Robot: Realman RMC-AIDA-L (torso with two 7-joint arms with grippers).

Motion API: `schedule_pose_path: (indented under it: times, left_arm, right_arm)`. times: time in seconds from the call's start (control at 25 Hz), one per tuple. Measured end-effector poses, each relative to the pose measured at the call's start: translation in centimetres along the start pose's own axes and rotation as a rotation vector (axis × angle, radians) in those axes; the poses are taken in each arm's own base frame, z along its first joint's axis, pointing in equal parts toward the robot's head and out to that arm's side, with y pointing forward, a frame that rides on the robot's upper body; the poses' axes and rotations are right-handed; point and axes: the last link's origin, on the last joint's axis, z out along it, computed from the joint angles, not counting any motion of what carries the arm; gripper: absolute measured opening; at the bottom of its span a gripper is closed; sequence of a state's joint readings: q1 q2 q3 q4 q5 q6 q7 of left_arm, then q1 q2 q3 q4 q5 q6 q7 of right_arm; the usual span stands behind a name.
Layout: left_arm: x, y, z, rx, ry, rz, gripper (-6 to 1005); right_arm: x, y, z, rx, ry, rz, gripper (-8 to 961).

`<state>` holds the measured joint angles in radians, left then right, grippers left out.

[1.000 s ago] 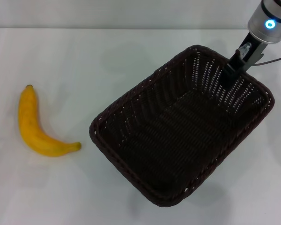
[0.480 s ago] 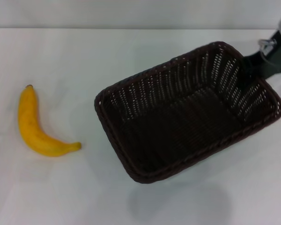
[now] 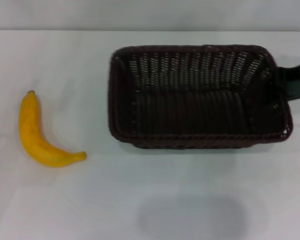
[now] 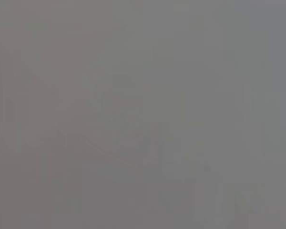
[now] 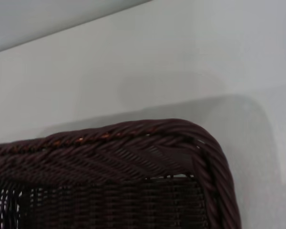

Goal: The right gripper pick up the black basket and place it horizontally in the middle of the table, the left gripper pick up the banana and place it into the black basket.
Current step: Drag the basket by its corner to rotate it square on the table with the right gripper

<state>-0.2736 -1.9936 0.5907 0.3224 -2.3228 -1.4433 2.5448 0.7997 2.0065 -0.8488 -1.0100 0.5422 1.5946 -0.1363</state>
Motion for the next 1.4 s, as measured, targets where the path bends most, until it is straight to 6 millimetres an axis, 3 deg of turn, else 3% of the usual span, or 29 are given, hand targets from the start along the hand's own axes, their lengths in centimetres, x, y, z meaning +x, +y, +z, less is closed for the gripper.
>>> schedule_pose_path:
  times: [0.24, 0.44, 0.64, 0.88, 1.4]
  left_arm:
    - [0.0, -0.1, 0.6, -0.015, -0.003, 0.002, 862]
    - [0.0, 0.0, 0.8, -0.021, -0.004, 0.001, 862]
    - [-0.1, 0.0, 0.6, -0.019, -0.007, -0.001, 862]
    - [-0.2, 0.1, 0.4, -0.009, -0.008, -0.005, 862]
    - [-0.6, 0.8, 0.1, -0.004, -0.012, -0.007, 862]
  right_arm:
    - [0.6, 0.6, -0.5, 0.127, 0.036, -0.003, 144]
    - [0.6, 2.4, -0.6, 0.233, 0.073, -0.043, 137]
    - [0.6, 4.4, 0.1, 0.336, 0.093, -0.135, 133]
    - [0.5, 5.5, 0.7, 0.414, 0.096, -0.233, 134]
    - [0.1, 6.5, 1.4, 0.357, 0.137, -0.262, 264]
